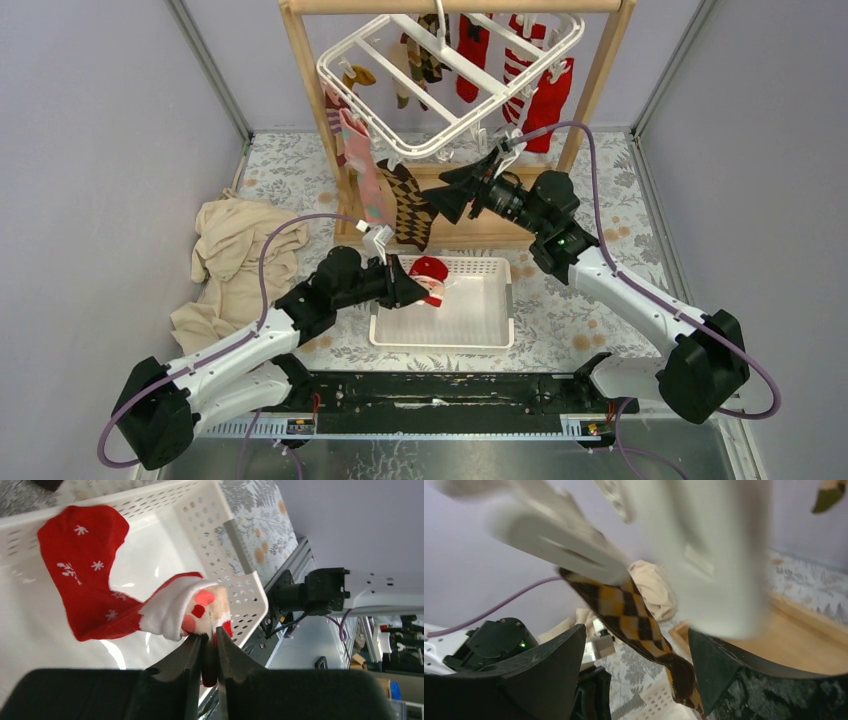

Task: Remove the socks clipped to the hanger
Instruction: Place the sock in the bin, then remove the sock from the hanger.

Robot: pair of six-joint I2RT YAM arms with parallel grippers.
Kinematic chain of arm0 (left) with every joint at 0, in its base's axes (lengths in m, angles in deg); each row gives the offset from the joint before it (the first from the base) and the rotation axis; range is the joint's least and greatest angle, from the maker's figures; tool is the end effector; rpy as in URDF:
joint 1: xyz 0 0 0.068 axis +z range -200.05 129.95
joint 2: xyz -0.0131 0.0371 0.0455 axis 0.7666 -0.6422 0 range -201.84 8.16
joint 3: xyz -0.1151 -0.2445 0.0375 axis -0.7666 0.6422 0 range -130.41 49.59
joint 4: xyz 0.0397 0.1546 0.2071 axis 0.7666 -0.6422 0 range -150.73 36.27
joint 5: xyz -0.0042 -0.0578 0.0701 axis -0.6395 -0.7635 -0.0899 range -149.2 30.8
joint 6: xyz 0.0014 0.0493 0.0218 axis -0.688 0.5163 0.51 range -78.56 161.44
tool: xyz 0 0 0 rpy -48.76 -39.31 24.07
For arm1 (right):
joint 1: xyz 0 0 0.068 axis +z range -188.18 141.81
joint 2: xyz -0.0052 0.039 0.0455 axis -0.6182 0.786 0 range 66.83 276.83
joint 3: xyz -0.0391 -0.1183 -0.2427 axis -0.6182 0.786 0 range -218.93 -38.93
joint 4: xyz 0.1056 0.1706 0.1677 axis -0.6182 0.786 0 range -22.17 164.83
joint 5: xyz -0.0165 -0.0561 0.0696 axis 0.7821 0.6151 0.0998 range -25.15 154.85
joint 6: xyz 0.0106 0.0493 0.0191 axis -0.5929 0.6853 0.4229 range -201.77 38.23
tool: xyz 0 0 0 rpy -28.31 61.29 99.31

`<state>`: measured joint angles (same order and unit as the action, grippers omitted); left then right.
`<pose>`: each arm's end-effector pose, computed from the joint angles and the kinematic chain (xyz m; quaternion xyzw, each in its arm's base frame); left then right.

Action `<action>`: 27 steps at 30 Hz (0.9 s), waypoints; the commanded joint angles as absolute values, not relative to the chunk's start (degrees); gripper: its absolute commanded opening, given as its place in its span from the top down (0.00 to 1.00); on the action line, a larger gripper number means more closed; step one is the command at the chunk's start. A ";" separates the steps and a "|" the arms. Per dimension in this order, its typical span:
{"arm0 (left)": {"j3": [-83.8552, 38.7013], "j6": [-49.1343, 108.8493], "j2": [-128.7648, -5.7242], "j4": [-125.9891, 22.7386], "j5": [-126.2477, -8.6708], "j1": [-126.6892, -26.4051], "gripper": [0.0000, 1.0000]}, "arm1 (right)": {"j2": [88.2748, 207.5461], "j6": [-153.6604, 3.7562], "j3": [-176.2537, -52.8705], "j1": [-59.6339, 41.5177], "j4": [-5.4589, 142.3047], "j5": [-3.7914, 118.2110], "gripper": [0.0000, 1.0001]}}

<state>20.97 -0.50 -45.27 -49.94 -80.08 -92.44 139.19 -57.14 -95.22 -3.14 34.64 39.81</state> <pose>0.1469 -0.1513 0.2387 0.1059 0.8102 -0.4845 0.3125 0.2318 0.1809 0.3861 -0.2263 0.5616 0.5024 0.6172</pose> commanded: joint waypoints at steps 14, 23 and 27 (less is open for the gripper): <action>22.34 1.30 -47.35 -50.55 -69.51 -92.89 0.02 | 141.08 -61.27 -89.49 -2.94 26.91 44.32 0.10; 21.91 2.21 -45.46 -51.77 -68.47 -92.92 0.02 | 148.30 -55.68 -90.08 -2.95 15.15 29.36 0.58; 21.46 2.39 -43.16 -52.42 -66.01 -92.93 0.02 | 146.91 -54.47 -88.12 -2.97 13.56 28.17 0.85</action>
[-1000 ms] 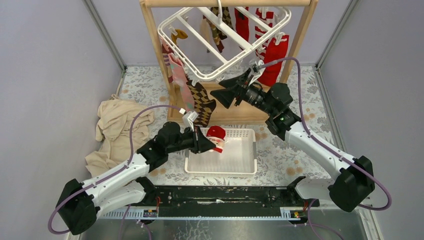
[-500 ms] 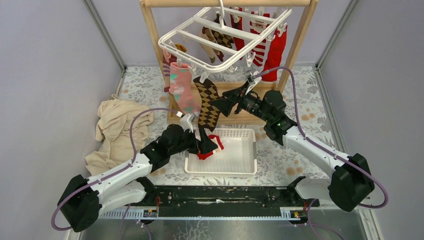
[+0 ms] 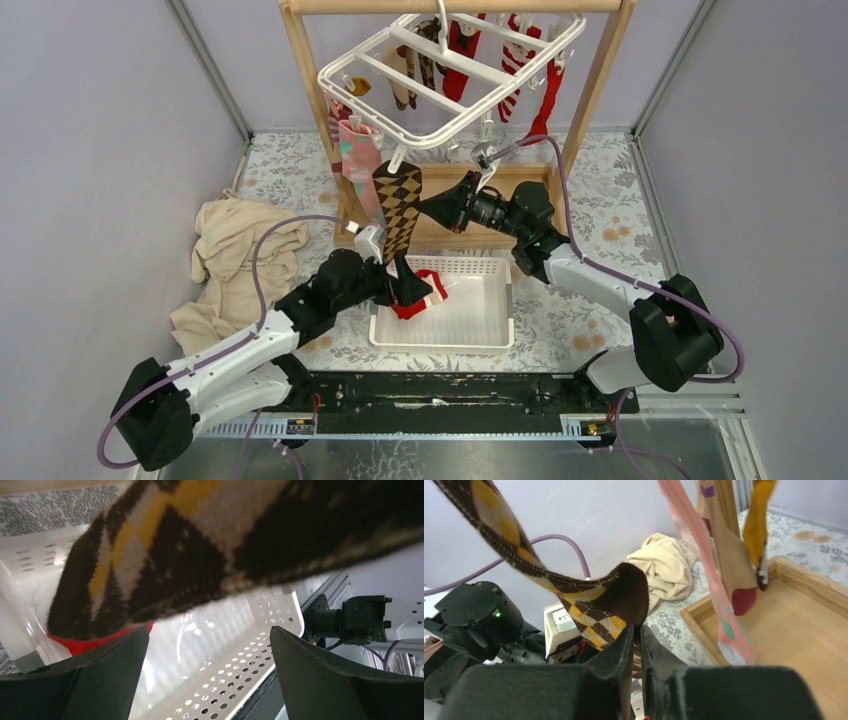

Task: Remove the socks clipped to the hanger
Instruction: Remove the sock from the hanger.

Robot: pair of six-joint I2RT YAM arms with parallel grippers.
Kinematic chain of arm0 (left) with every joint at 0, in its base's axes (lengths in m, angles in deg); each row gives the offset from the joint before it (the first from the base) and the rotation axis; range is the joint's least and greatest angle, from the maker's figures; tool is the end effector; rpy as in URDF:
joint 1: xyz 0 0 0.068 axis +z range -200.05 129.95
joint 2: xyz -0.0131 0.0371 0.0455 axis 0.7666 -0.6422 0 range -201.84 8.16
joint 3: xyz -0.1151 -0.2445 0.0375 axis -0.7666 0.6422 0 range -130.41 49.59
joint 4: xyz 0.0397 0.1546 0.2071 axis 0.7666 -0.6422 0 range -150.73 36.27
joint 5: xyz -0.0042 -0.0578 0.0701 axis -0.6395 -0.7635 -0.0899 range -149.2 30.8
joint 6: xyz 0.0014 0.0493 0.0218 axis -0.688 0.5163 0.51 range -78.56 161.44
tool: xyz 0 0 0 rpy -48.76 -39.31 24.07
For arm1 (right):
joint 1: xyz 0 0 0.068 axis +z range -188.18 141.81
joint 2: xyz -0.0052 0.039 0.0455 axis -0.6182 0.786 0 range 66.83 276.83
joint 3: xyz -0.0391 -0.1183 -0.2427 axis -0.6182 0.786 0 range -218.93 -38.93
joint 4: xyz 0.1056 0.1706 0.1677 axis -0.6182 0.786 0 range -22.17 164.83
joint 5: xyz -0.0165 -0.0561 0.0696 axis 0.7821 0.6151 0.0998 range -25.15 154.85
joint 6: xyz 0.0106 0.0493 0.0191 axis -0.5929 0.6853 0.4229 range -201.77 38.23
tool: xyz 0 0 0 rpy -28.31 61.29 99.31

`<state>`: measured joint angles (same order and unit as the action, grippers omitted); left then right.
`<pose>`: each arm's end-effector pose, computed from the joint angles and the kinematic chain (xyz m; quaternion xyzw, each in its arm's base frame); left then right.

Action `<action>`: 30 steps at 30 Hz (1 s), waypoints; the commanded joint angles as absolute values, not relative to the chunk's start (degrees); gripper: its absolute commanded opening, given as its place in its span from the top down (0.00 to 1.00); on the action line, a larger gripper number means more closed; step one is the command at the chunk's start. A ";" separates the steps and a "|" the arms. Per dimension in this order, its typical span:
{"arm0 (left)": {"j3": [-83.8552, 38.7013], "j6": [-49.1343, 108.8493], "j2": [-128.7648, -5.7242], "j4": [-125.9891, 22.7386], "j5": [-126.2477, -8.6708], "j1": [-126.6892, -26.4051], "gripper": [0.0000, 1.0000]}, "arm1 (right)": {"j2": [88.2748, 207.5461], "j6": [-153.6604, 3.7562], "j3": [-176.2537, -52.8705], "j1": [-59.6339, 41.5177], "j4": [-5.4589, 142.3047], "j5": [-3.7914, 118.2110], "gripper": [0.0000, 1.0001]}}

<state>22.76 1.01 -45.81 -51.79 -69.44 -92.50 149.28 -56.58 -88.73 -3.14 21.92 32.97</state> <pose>0.1498 -0.1456 0.2222 0.0627 0.8400 -0.4097 0.3502 0.2557 0.2023 0.3174 -0.2658 0.5762 0.5257 0.5666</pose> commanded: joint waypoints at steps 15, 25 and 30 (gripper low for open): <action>24.51 3.38 -35.27 -44.95 -59.95 -92.93 0.02 | 141.11 -47.25 -81.29 -3.02 7.48 24.28 1.00; 30.94 5.85 -33.75 -31.91 -56.37 -92.89 0.02 | 137.67 -43.51 -80.80 -3.08 7.04 20.29 1.00; 33.56 8.12 -30.39 -27.80 -56.56 -92.86 0.02 | 135.84 -44.89 -81.82 -3.03 10.94 19.76 1.00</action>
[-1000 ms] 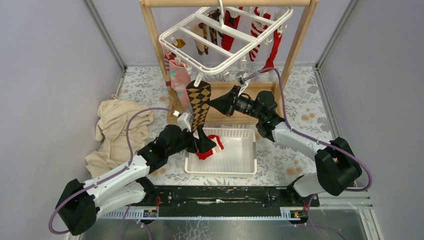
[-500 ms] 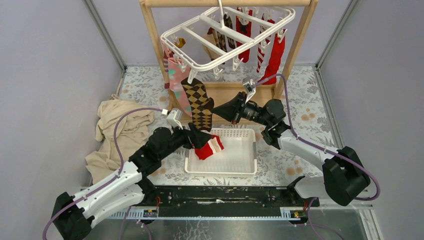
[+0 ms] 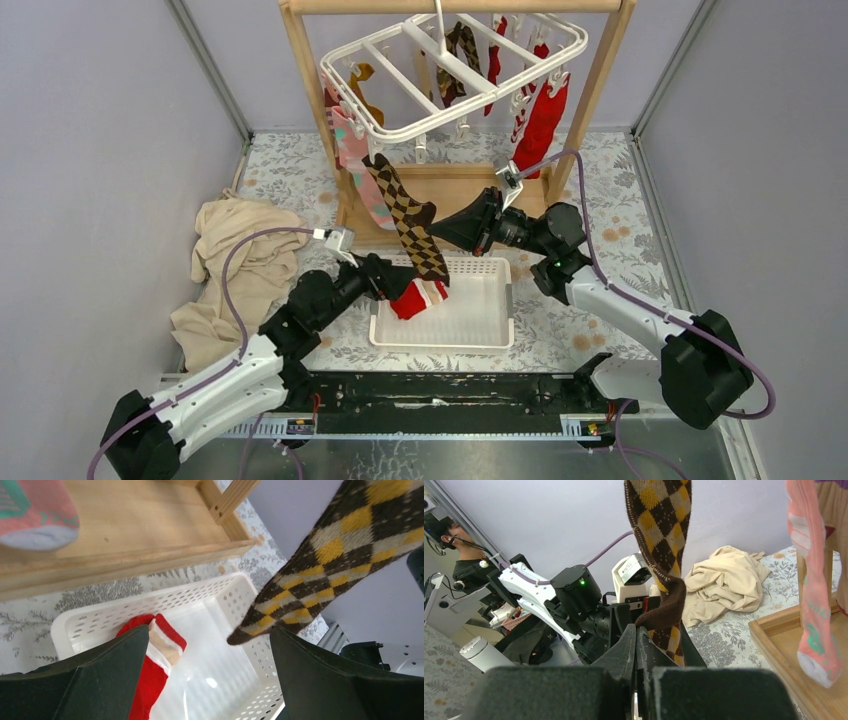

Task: Remove the socks clipped to the hanger
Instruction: Remove the sock from the hanger.

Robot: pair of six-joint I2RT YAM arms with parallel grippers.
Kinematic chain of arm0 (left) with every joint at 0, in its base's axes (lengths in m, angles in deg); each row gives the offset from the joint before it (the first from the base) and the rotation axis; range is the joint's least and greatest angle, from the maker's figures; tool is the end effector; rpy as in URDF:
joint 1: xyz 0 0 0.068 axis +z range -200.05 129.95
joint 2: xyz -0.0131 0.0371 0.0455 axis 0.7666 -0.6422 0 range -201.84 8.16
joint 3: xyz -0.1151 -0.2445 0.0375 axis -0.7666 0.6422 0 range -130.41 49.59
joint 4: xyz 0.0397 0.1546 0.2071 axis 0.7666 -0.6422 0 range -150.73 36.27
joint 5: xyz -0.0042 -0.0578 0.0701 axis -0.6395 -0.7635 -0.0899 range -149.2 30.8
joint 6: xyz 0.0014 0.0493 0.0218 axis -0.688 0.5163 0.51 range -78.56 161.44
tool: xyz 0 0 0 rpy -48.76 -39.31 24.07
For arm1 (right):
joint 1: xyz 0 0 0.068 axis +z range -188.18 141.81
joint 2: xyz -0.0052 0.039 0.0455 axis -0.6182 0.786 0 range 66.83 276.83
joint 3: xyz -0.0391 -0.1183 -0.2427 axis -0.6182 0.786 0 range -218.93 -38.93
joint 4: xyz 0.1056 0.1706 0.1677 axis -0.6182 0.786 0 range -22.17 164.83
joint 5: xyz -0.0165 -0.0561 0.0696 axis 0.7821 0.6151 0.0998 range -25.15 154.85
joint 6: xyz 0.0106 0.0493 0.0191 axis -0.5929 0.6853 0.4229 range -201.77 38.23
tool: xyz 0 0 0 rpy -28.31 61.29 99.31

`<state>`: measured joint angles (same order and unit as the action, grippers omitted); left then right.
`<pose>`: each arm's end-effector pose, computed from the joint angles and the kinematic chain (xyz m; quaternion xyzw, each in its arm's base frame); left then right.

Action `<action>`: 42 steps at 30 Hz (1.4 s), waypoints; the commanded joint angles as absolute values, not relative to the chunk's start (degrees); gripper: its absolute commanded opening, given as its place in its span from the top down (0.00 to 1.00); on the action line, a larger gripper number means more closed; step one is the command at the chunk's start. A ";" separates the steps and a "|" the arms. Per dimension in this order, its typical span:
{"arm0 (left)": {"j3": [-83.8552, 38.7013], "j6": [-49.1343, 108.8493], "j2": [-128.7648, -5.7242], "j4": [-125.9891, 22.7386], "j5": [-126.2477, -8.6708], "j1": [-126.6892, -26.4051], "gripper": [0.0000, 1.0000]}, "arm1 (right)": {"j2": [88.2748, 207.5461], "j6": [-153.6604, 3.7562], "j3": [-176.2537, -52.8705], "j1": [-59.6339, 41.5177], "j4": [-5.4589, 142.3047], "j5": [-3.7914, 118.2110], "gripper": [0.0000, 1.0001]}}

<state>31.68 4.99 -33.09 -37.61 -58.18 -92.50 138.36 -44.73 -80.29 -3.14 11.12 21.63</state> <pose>0.1326 -0.1204 0.2318 0.0335 0.7495 -0.4149 0.5147 0.2053 0.1737 0.3372 -0.3047 0.4943 0.6218 0.5255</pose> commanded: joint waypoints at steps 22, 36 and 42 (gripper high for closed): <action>35.20 7.71 -40.48 -6.66 -72.60 -92.92 0.79 | 141.60 -40.43 -82.79 -4.01 5.31 18.80 1.00; 23.93 5.21 -32.24 -33.75 -71.26 -92.89 0.97 | 136.19 -46.23 -81.90 -4.13 16.82 24.49 0.58; 19.95 3.83 -30.85 -43.41 -70.56 -92.88 0.97 | 129.78 -49.31 -81.99 -4.14 25.85 30.91 0.34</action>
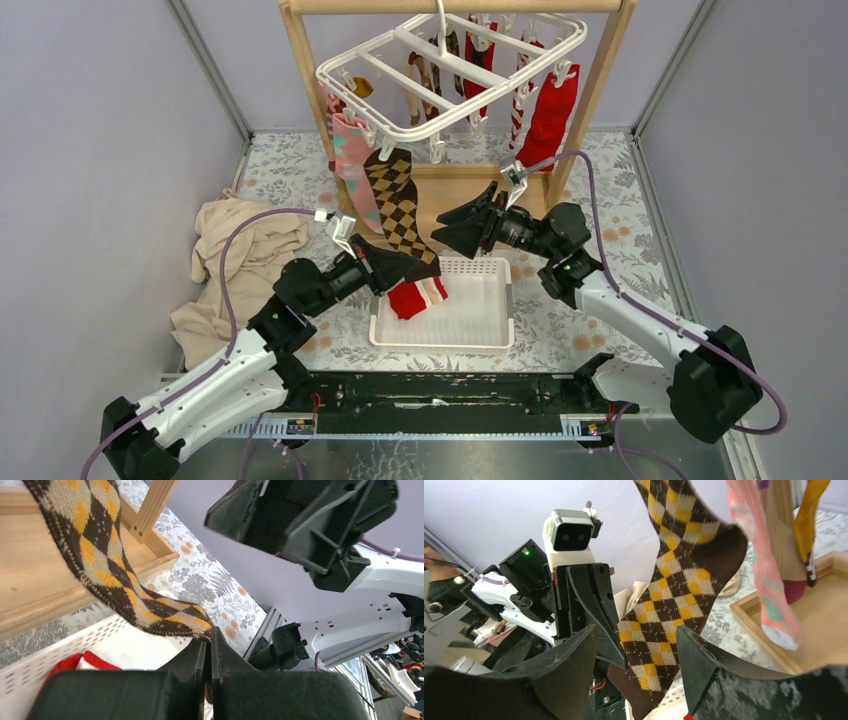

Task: Remove the socks clipped to the hanger
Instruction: Remove the sock from the hanger.

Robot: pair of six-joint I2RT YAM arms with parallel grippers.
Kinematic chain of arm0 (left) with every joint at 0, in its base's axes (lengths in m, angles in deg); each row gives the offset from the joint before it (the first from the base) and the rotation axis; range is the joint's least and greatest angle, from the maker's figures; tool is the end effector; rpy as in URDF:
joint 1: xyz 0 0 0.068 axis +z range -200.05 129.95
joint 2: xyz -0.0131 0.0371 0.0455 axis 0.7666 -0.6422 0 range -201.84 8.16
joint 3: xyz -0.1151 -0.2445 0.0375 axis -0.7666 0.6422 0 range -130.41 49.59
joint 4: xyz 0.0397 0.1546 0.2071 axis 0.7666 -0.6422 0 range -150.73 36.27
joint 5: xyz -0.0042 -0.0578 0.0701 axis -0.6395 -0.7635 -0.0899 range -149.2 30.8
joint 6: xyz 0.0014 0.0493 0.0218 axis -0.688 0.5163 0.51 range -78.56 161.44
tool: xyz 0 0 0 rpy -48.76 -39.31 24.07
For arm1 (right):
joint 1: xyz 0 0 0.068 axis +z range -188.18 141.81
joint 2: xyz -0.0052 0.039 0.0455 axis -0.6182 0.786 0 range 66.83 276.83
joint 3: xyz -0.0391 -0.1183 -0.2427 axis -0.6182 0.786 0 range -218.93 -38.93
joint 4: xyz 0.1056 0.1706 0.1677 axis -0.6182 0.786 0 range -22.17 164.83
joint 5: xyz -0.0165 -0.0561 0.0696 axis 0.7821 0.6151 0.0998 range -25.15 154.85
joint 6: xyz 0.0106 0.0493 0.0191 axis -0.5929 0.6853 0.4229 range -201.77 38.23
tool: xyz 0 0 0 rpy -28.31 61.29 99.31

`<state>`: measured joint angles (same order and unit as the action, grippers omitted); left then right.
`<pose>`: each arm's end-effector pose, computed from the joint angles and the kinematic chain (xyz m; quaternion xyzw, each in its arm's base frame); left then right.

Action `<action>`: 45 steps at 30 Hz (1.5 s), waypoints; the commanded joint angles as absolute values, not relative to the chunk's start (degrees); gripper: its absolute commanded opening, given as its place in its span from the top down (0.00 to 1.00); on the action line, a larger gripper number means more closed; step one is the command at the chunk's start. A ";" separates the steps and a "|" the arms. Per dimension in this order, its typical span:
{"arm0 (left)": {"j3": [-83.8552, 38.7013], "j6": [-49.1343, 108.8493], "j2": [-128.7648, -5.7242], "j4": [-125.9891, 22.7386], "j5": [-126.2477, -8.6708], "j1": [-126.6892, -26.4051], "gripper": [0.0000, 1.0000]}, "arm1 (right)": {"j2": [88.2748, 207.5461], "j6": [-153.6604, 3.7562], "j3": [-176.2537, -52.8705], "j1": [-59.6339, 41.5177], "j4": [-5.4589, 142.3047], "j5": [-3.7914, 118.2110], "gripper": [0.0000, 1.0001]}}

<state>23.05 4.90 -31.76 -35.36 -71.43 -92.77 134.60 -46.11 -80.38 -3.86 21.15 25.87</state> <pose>0.1258 -0.1264 0.2941 0.1147 0.6666 -0.5230 0.5186 0.2036 0.1660 0.3383 -0.2676 0.5414 0.5998 0.5248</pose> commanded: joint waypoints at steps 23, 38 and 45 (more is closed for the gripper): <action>14.69 2.90 -33.10 -52.23 -76.35 -93.42 0.96 | 134.57 -56.81 -103.50 7.40 37.36 53.65 0.31; 14.59 3.09 -32.84 -53.55 -79.31 -95.17 0.96 | 141.60 -59.00 -108.30 9.87 32.95 62.30 0.29; 14.60 3.79 -32.66 -55.48 -79.80 -95.31 0.96 | 143.72 -59.17 -109.64 9.89 30.45 60.66 0.28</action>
